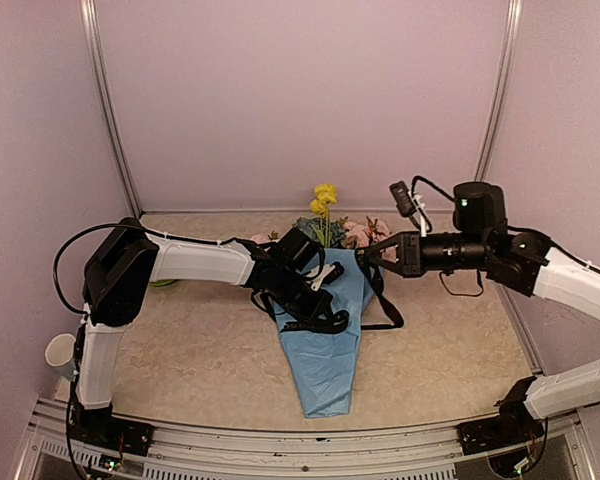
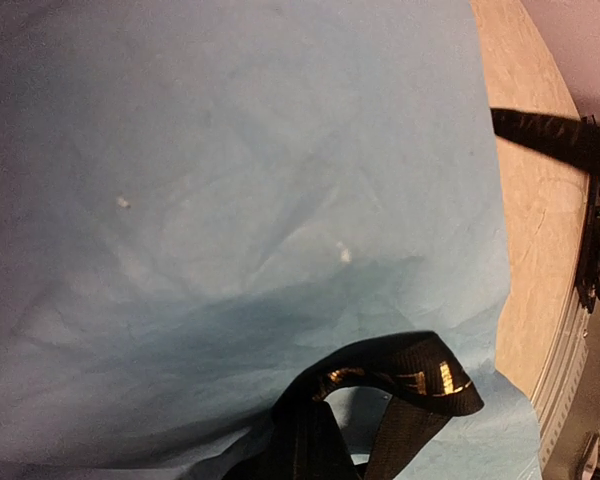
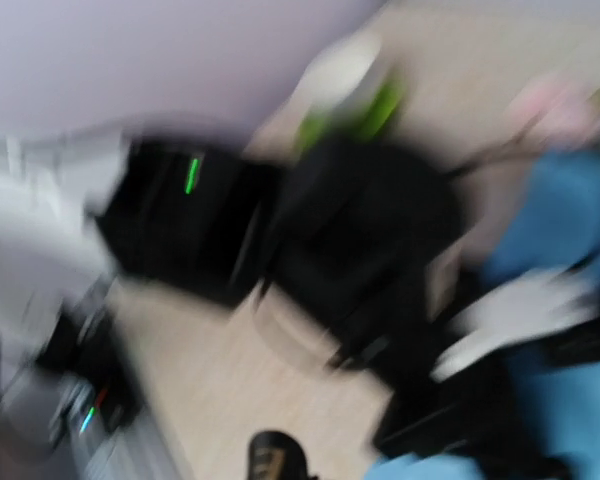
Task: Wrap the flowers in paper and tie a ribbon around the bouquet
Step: Adjust the ribbon at the center of the board.
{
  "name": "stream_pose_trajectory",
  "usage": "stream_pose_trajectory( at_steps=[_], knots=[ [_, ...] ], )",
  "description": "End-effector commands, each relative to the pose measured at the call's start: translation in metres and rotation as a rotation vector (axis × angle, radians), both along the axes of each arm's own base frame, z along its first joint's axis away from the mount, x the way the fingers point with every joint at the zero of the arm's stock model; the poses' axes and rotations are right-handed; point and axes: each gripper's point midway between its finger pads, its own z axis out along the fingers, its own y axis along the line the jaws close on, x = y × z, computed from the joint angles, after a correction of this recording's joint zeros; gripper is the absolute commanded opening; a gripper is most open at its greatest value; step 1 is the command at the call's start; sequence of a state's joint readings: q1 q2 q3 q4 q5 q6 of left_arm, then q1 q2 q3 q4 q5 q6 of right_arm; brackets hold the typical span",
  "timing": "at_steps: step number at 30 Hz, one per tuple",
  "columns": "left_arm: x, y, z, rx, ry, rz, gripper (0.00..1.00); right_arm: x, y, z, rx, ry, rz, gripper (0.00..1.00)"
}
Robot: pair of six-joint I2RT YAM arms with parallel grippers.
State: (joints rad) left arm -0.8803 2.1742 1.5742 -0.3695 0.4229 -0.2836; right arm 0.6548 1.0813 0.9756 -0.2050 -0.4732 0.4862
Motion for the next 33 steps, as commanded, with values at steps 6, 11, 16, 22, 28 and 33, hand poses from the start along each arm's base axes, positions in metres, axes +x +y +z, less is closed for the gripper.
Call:
stream_pose_trajectory(
  at_steps=[6,11,16,22,28,33],
  knots=[
    [0.0,-0.004,-0.001,-0.011,0.002,-0.02,0.0,0.018,0.064,-0.09,0.022,0.194,0.043,0.0],
    [0.001,-0.002,-0.001,-0.026,0.008,-0.012,0.0,0.041,0.051,-0.162,0.016,0.398,-0.108,0.0],
    [0.001,0.0,0.001,-0.043,0.012,-0.006,0.0,0.066,0.052,-0.198,-0.03,0.445,-0.139,0.0],
    [0.0,0.003,0.004,-0.064,0.004,0.009,0.0,0.113,0.038,-0.225,-0.062,0.469,-0.245,0.0],
    [-0.013,0.014,0.025,-0.109,-0.055,-0.008,0.0,0.123,0.056,-0.261,-0.115,0.525,-0.154,0.0],
    [-0.063,0.023,0.067,-0.146,-0.148,-0.194,0.0,0.119,0.06,-0.278,-0.149,0.546,-0.123,0.0]
  ],
)
